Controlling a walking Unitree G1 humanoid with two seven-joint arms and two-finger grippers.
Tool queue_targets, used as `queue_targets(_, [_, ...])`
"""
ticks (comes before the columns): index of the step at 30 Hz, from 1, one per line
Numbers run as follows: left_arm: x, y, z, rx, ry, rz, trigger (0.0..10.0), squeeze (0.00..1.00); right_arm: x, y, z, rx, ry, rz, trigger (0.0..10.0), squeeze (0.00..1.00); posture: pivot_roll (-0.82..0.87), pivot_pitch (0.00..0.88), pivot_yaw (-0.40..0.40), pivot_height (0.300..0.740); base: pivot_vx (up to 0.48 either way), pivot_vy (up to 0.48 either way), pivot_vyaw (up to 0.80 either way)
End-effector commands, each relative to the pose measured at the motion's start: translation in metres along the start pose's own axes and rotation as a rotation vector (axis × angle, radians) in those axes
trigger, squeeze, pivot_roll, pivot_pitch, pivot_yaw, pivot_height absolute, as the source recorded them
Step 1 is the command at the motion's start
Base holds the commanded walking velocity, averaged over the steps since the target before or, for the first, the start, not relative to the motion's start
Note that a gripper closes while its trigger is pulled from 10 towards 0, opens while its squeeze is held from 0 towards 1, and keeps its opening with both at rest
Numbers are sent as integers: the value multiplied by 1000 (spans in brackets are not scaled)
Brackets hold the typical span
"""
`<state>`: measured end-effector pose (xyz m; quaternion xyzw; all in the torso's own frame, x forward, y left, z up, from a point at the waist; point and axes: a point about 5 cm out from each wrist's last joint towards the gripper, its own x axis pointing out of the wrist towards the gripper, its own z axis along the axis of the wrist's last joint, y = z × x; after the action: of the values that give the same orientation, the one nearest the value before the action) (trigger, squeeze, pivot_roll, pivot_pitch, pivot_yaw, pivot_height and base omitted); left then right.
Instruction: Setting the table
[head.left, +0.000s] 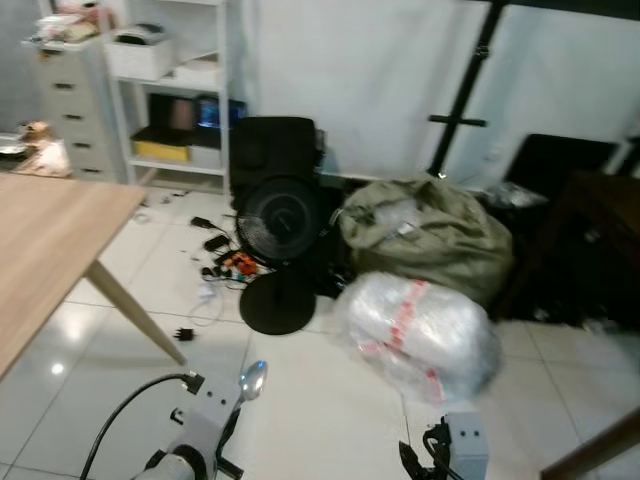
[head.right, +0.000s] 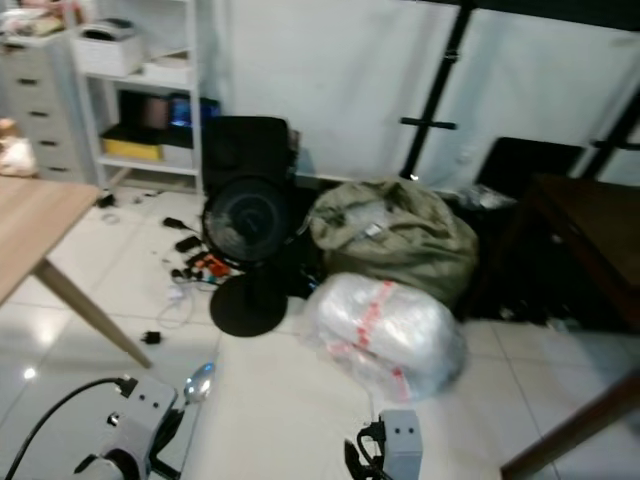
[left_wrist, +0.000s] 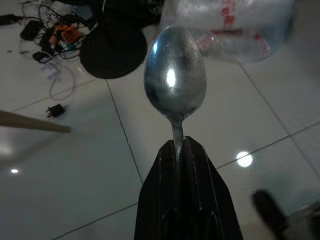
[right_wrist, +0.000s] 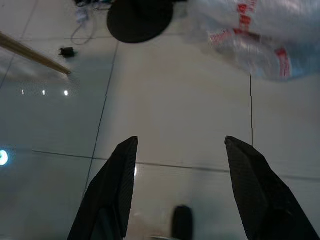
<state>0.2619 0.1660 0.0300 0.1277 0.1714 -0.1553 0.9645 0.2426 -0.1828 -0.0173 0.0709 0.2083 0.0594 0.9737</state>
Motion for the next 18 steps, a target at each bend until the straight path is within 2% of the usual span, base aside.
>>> queue_targets(1, [1,-5,-1,3,-1,-21,10000,0,-5,-5,-7,12,16,-21,10000,0,36,57,48,740,0,0,-781])
queue_targets(18, [4,-5,1,22,-9,-27,10000,0,-5,-4,-9,27,4,-19,10000,0,35,44,61,740,0,0,-781])
